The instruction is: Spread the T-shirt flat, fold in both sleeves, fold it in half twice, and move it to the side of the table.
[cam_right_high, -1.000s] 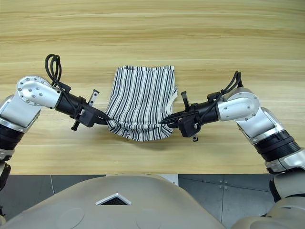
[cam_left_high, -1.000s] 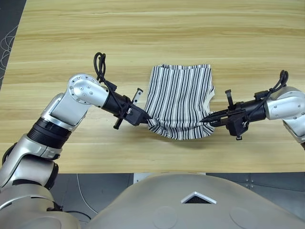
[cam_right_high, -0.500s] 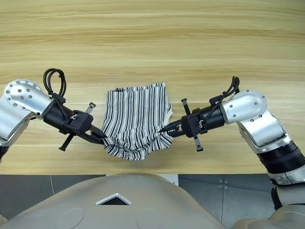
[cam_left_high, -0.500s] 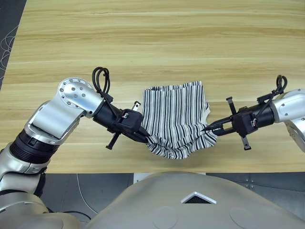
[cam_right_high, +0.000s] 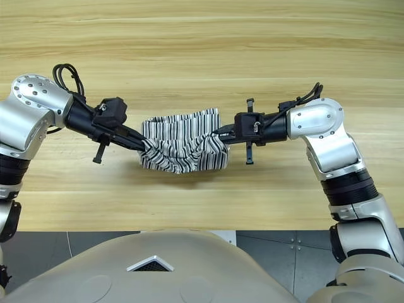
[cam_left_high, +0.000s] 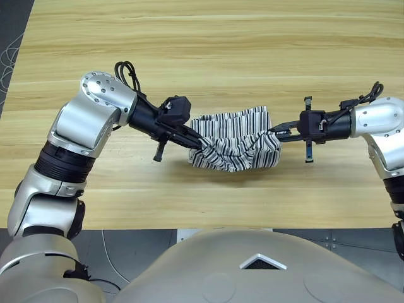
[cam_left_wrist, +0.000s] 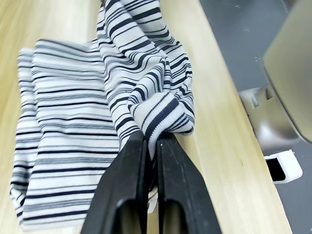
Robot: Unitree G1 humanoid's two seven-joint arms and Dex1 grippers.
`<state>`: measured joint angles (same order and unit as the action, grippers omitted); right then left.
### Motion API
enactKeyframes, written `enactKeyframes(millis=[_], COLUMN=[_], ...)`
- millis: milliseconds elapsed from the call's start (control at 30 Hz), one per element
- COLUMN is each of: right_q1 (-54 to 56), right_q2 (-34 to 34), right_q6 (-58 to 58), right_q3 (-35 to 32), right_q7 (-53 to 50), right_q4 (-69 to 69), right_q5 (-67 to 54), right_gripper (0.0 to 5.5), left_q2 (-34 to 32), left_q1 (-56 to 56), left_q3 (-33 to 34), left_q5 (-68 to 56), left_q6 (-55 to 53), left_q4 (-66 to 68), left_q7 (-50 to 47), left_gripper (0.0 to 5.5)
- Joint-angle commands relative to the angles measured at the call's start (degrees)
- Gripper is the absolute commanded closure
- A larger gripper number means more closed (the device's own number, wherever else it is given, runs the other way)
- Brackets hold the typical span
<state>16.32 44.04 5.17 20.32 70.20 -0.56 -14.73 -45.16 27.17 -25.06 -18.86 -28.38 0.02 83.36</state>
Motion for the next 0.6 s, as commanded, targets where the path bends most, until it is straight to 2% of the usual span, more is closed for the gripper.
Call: enactKeyframes(millis=[33, 233, 300, 333, 400, 467, 600], right_q1=[3.16, 6.19, 7.05, 7.37, 7.88, 8.56, 9.78], right_q2=[-3.14, -7.62, -9.93, -10.78, -12.62, -13.94, -14.75], right_q6=[0.95, 3.11, 3.29, 2.82, 0.38, -3.02, -12.2], right_q3=[-0.05, 0.1, -0.25, -0.42, -1.16, -2.59, -6.23], right_q7=[-0.83, -2.23, -4.62, -5.27, -6.88, -9.18, -9.26], right_q4=[-4.91, -12.48, -15.77, -16.9, -19.01, -20.89, -23.04], right_q5=[3.57, 7.45, 8.91, 9.18, 8.98, 8.62, 5.17], right_gripper=[5.39, 5.39, 5.4, 5.07, 4.75, 4.68, 4.68], left_q2=[1.11, 5.1, 6.89, 7.8, 9.93, 11.04, 12.22], left_q1=[3.04, 5.34, 6.24, 6.63, 8.2, 9.85, 14.29], left_q3=[-0.46, 0.05, 0.71, 1.23, 2.93, 4.18, 7.0], left_q5=[4.25, 8.67, 9.6, 9.74, 10.22, 10.72, 11.87], left_q6=[2.87, 6.92, 7.69, 7.72, 8.22, 8.45, 10.0], left_q4=[9.63, 22.2, 25.88, 27.2, 31.31, 34.98, 43.54], left_q7=[0.16, -1.13, -2.21, -2.74, -5.13, -6.52, -8.4], left_gripper=[5.4, 5.4, 4.97, 4.85, 4.54, 4.21, 4.16])
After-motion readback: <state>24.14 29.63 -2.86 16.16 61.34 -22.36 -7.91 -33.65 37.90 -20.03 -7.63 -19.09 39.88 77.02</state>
